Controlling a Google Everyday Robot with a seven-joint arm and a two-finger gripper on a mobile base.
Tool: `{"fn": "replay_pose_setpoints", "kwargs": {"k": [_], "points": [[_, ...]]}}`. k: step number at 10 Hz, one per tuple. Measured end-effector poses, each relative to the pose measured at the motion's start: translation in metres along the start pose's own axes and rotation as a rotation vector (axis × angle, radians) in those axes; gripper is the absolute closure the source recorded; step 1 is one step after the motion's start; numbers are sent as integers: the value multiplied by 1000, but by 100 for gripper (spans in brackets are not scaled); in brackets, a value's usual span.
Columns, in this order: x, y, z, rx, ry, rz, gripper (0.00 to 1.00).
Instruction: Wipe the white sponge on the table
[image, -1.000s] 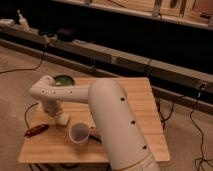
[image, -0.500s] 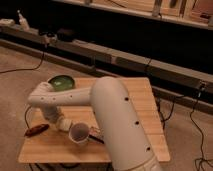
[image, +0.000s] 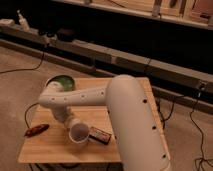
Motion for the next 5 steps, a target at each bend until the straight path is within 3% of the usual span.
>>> {"fn": "replay_pose_setpoints", "kwargs": {"k": [5], "points": [[-21,45,0,-39,30,114,74]]}}
